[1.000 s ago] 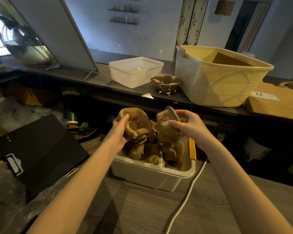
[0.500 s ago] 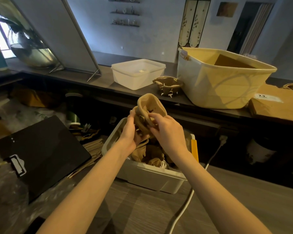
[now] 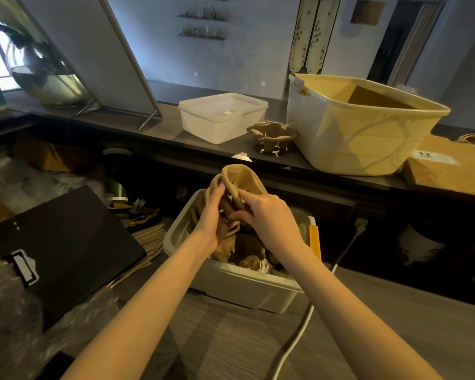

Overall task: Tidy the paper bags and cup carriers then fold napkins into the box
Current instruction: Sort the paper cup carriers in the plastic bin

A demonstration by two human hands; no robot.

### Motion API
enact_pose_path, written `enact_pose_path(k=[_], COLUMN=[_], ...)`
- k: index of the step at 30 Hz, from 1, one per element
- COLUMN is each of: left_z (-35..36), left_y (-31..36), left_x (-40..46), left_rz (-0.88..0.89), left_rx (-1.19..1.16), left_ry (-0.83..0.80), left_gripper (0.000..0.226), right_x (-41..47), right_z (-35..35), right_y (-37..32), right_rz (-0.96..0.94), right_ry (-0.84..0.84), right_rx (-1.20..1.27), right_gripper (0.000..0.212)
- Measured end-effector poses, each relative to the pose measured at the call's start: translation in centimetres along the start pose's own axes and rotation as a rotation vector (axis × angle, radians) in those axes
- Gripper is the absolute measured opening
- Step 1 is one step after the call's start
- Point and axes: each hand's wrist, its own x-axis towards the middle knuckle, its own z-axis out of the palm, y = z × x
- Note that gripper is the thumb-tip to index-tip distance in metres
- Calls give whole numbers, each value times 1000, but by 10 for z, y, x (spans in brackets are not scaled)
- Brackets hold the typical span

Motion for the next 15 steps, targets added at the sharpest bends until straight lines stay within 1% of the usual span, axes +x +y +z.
enact_pose_path(k=[2, 3, 5, 7, 9, 11, 13, 15], left_z=[0, 2, 4, 2, -1, -4, -7, -10], left_y=[0, 0, -1, -1, 0, 1, 1, 0], left_x=[1, 2, 4, 5, 7, 9, 11, 14], left_rz=[-26, -19, 22, 54, 38, 9, -14, -50], left_rx=[8, 66, 224, 276, 245, 184, 128, 72], left_ry=[-32, -31, 32, 86, 112, 129, 147, 147], left_gripper=[51, 53, 57, 56, 53, 50, 48, 48], right_x=[2, 3, 3, 1, -2, -4, -9, -17], right_z=[1, 3, 5, 6, 3, -2, -4, -3], right_y=[1, 2, 3, 2, 4, 13, 28, 46], right_rz=[4, 10, 22, 42, 104, 213, 349, 459], right_ry=[-57, -86, -148, -174, -119, -22, 56, 70], right_rx=[-32, -40, -24, 97, 272, 363, 397, 331], right_gripper=[39, 39, 40, 38, 35, 29, 24, 25])
